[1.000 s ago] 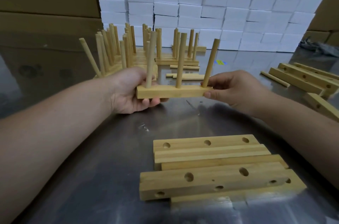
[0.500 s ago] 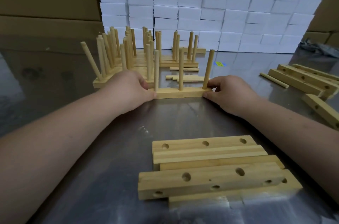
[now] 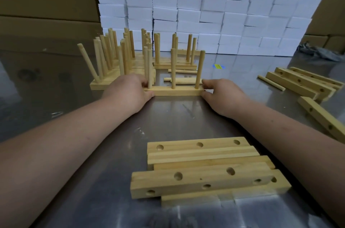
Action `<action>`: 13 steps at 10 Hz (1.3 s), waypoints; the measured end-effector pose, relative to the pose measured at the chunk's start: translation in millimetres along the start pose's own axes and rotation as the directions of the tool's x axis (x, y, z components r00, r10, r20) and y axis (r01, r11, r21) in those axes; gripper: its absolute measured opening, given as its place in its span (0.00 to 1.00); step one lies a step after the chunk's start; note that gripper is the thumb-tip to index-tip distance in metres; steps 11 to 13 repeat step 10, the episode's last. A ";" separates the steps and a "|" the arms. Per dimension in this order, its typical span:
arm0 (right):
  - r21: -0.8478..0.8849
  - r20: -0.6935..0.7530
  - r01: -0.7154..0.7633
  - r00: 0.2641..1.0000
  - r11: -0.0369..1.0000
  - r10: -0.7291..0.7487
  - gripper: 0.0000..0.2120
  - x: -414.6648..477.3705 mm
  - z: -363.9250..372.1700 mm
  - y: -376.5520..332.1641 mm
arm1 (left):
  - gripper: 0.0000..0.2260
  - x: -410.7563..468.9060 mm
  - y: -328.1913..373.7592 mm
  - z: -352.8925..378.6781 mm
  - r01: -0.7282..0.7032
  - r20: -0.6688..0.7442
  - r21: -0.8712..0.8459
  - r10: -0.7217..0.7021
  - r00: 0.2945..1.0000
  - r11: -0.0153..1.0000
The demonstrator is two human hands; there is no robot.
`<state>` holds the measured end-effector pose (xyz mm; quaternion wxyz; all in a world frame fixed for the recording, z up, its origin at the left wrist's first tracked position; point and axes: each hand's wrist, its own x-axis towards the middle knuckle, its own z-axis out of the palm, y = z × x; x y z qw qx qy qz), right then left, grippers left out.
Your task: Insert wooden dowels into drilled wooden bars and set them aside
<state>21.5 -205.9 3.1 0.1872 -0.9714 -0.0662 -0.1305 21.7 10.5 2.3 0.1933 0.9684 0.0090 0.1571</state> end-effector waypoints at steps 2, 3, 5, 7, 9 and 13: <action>-0.069 0.024 0.003 1.000 0.998 -0.001 0.13 -0.6 0.8 -2.7 | 0.16 5.5 -0.4 4.8 0.059 -0.062 0.044 -0.056 0.996 0.997; -0.089 0.026 0.002 1.000 0.996 0.001 0.15 -0.9 0.5 -4.0 | 0.16 7.0 -1.8 8.5 0.062 -0.080 0.019 -0.060 0.995 0.998; -0.104 0.017 0.014 1.000 0.994 -0.012 0.15 -1.6 2.0 -3.9 | 0.12 9.5 -6.4 12.0 0.037 -0.118 -0.063 -0.044 0.992 0.997; -0.110 0.046 0.028 0.999 0.994 -0.023 0.15 -1.7 1.5 -2.9 | 0.09 10.3 -7.6 11.9 0.016 -0.097 -0.089 -0.024 0.995 0.996; -0.059 0.045 -0.007 0.999 0.998 0.010 0.14 -3.9 0.8 -2.1 | 0.05 1.1 -2.4 3.3 0.035 -0.093 -0.096 -0.044 0.995 0.995; 0.124 -0.063 -0.057 0.996 0.991 0.065 0.14 -9.2 -9.9 -3.8 | 0.06 -4.7 11.4 -22.9 0.007 -0.196 -0.296 -0.068 0.978 0.955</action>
